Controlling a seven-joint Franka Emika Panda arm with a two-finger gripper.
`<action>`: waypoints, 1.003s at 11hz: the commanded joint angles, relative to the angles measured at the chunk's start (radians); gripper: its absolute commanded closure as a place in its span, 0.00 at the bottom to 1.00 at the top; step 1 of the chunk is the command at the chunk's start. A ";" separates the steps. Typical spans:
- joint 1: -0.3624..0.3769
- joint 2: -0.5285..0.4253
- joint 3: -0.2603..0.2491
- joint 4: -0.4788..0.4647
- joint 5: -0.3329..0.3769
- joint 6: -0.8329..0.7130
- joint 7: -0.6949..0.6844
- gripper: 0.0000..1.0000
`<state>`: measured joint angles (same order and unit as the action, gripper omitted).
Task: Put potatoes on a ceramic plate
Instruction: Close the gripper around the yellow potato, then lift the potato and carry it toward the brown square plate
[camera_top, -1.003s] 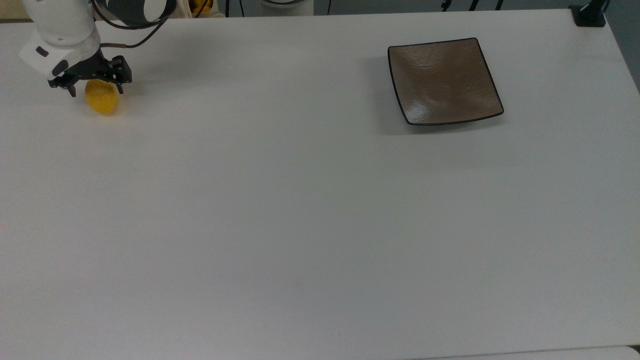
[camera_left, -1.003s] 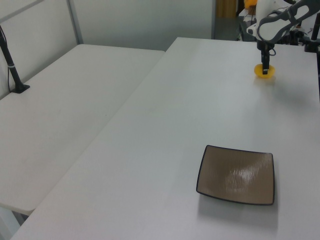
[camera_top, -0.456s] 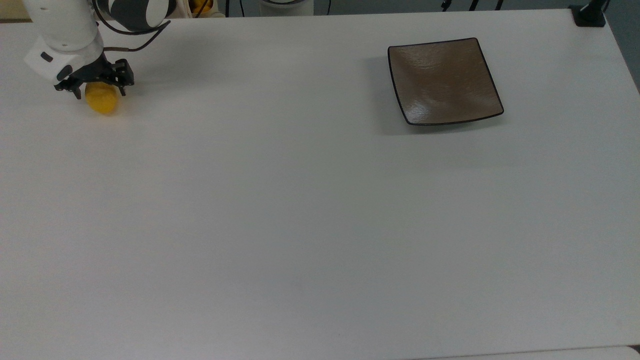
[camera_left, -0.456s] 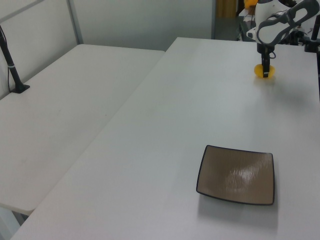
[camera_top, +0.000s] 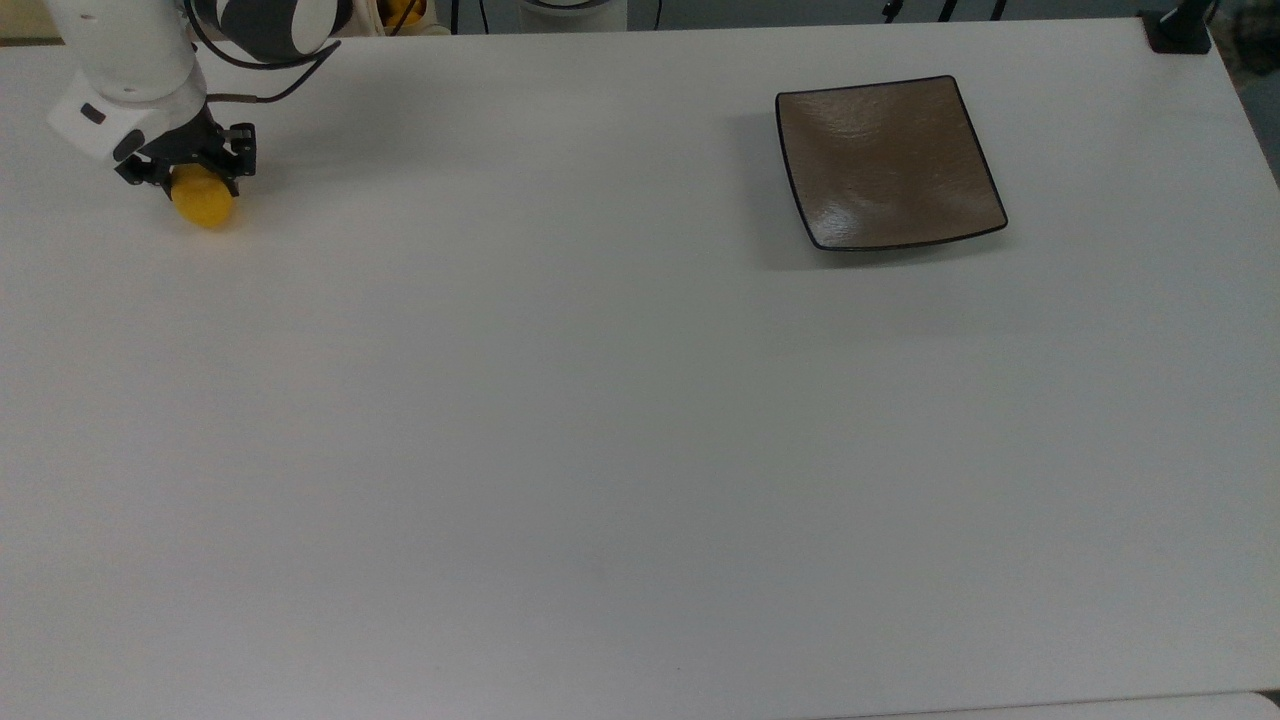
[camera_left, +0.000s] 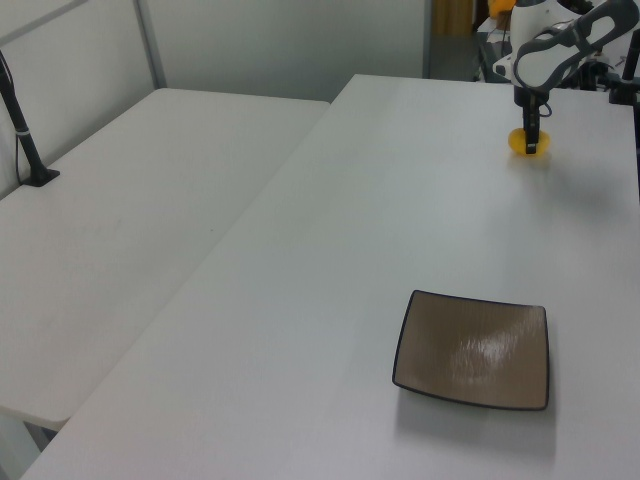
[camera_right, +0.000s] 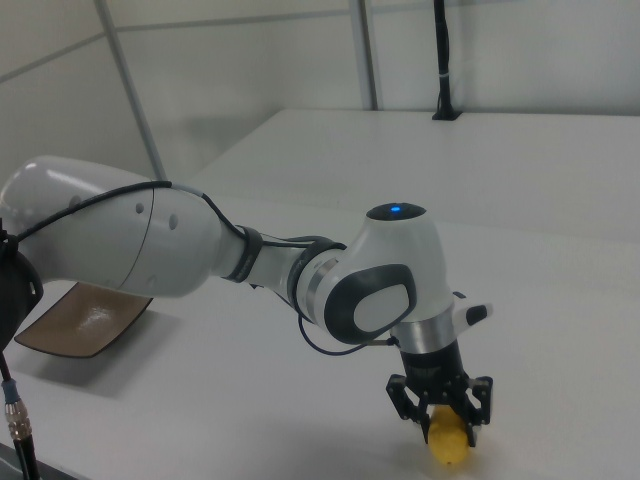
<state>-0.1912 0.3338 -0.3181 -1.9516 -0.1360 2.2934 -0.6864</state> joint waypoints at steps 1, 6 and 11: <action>0.009 -0.067 -0.003 -0.006 -0.007 -0.033 -0.010 0.93; 0.062 -0.229 0.002 0.082 0.058 -0.265 0.021 0.92; 0.148 -0.370 0.019 0.207 0.151 -0.553 0.082 0.91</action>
<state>-0.0789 0.0157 -0.3089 -1.7988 -0.0267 1.8650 -0.6613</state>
